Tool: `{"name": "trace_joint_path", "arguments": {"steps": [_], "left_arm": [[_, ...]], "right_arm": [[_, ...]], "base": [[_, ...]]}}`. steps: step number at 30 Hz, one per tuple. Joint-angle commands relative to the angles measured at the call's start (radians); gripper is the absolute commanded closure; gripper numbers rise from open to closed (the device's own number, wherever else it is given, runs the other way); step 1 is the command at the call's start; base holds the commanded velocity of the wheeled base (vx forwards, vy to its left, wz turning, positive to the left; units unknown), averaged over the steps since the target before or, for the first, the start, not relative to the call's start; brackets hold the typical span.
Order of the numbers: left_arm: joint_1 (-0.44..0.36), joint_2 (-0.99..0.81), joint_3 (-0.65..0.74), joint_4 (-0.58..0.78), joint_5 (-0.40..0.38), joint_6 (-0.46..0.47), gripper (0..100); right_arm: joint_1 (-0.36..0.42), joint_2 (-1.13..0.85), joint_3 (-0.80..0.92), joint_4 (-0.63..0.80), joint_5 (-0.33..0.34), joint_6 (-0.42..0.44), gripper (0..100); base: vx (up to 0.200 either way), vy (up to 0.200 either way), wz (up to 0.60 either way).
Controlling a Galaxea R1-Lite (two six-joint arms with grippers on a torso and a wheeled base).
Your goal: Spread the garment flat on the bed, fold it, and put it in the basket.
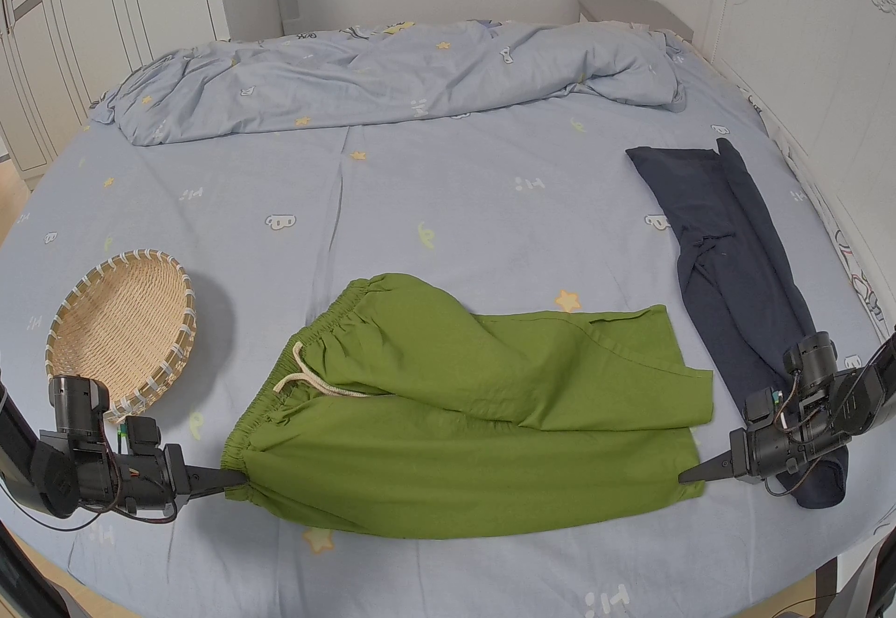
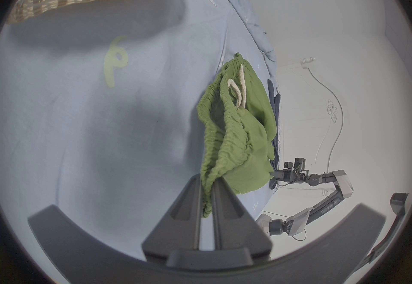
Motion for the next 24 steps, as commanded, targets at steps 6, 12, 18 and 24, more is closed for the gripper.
{"name": "trace_joint_path", "arguments": {"steps": [6, 12, 18, 24], "left_arm": [[0.008, -0.044, 0.02, 0.0, -0.001, -0.005, 100], [0.063, -0.139, 0.044, 0.062, -0.001, -0.005, 100], [0.113, -0.213, 0.043, 0.245, 0.001, 0.042, 100], [0.15, -0.204, 0.043, 0.408, 0.002, 0.216, 100]], "right_arm": [[0.052, -0.181, -0.083, 0.092, 0.0, 0.236, 100], [0.067, -0.26, -0.34, 0.58, 0.0, 0.247, 100], [0.062, -0.231, -0.351, 0.638, -0.001, 0.244, 100], [0.059, -0.158, -0.31, 0.638, -0.009, 0.233, 100]], "base": [[0.0, 0.0, 0.0], [0.0, 0.0, 0.0], [0.0, 0.0, 0.0], [0.0, 0.0, 0.0]]}}
